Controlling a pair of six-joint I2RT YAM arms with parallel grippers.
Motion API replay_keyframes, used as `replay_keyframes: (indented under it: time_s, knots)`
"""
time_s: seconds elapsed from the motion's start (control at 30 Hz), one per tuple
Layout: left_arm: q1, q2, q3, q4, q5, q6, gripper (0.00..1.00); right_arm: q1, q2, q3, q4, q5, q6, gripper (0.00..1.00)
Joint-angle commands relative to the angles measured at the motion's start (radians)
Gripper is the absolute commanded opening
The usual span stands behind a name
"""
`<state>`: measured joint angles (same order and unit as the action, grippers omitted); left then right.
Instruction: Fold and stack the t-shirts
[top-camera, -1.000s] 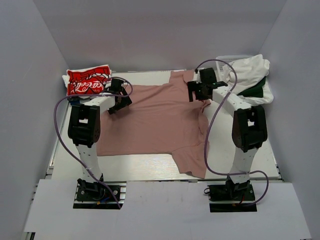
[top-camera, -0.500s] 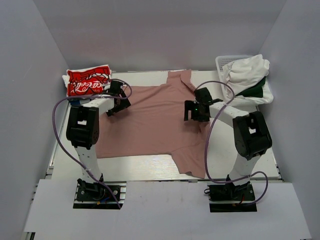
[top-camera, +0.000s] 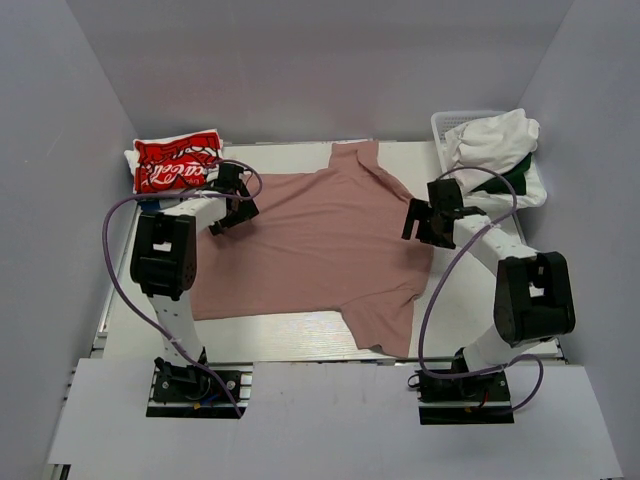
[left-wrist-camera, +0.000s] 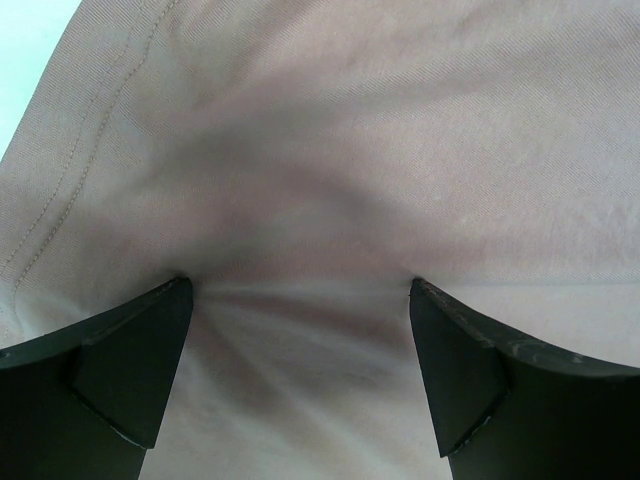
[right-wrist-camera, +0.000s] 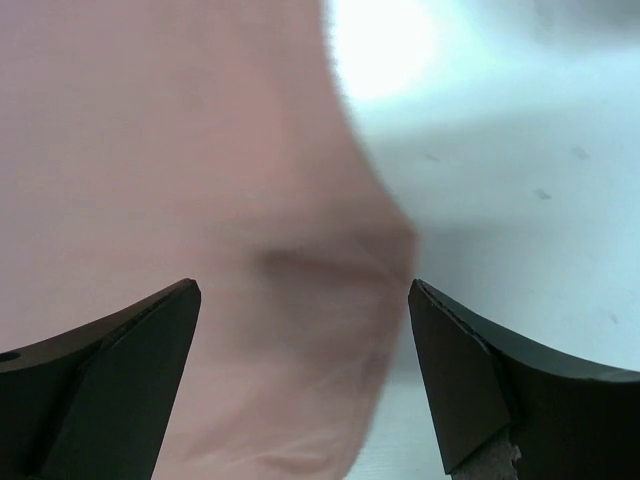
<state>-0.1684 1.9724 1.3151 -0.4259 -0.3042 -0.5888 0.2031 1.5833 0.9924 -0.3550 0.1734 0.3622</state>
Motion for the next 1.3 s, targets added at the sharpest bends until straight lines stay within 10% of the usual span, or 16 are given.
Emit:
replay_keyframes:
  time_s: [0.0, 0.7, 0.9, 1.27]
  knots:
    - [0.015, -0.037, -0.036, -0.048, 0.043, 0.02, 1.0, 0.038, -0.039, 0.104, 0.114, -0.162, -0.112, 0.9]
    - [0.015, -0.037, -0.045, -0.037, 0.128, 0.029, 1.0, 0.125, 0.854, 1.048, 0.166, -0.031, -0.132, 0.9]
    - [0.015, -0.027, -0.036, -0.047, 0.128, 0.029, 1.0, -0.002, 0.949, 1.202, 0.154, 0.141, 0.027, 0.9]
    - [-0.013, -0.099, 0.156, 0.001, 0.298, 0.113, 1.0, 0.024, 0.68, 1.117, 0.143, -0.261, -0.081, 0.9]
